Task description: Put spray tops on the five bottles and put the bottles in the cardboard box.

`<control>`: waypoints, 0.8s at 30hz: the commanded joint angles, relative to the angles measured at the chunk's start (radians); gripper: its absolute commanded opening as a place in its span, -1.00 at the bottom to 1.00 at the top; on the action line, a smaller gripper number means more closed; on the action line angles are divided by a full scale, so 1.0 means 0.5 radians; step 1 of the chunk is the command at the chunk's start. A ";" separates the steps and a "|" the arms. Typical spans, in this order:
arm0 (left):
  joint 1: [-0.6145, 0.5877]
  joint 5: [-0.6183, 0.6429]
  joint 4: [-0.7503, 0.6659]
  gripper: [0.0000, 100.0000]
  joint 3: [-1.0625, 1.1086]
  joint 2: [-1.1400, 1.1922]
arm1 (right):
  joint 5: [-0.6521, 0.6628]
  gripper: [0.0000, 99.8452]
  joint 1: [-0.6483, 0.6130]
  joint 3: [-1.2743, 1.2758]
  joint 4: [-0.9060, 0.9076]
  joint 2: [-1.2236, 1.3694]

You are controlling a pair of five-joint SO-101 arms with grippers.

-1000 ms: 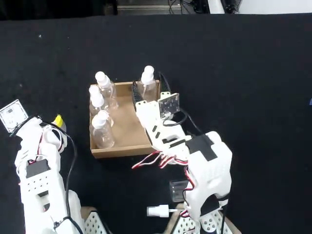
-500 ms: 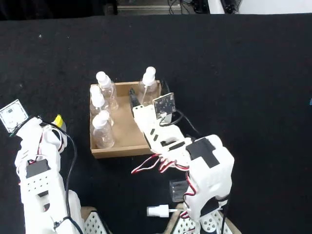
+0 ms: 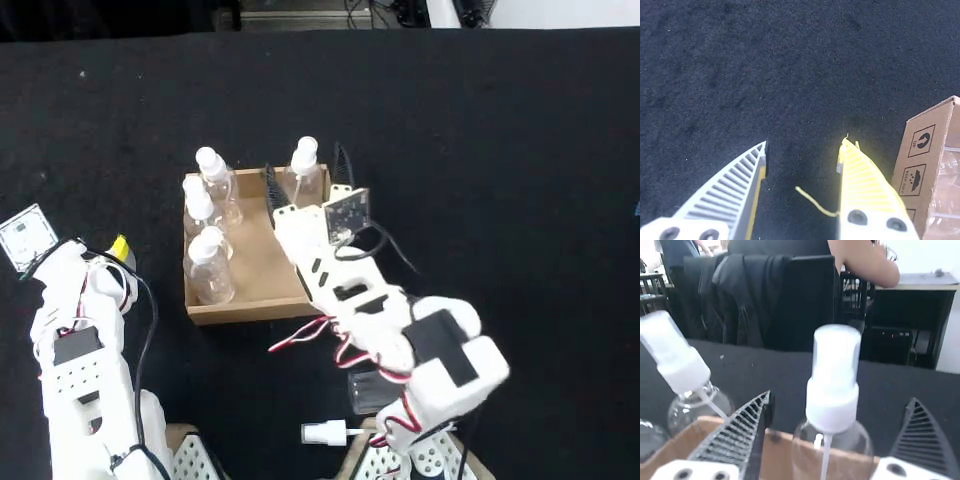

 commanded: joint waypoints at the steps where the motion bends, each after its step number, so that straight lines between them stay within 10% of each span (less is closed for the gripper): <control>1: -0.008 0.018 -0.049 -0.57 -0.026 -0.034 | 0.000 -0.29 0.006 0.044 0.009 -0.315; 10: -0.008 0.015 -0.049 -0.57 -0.020 -0.034 | -0.006 -0.29 0.028 0.078 0.718 -1.162; 24: -0.008 0.006 -0.049 -0.57 -0.017 -0.034 | -0.012 -0.29 0.359 -0.373 2.839 -2.453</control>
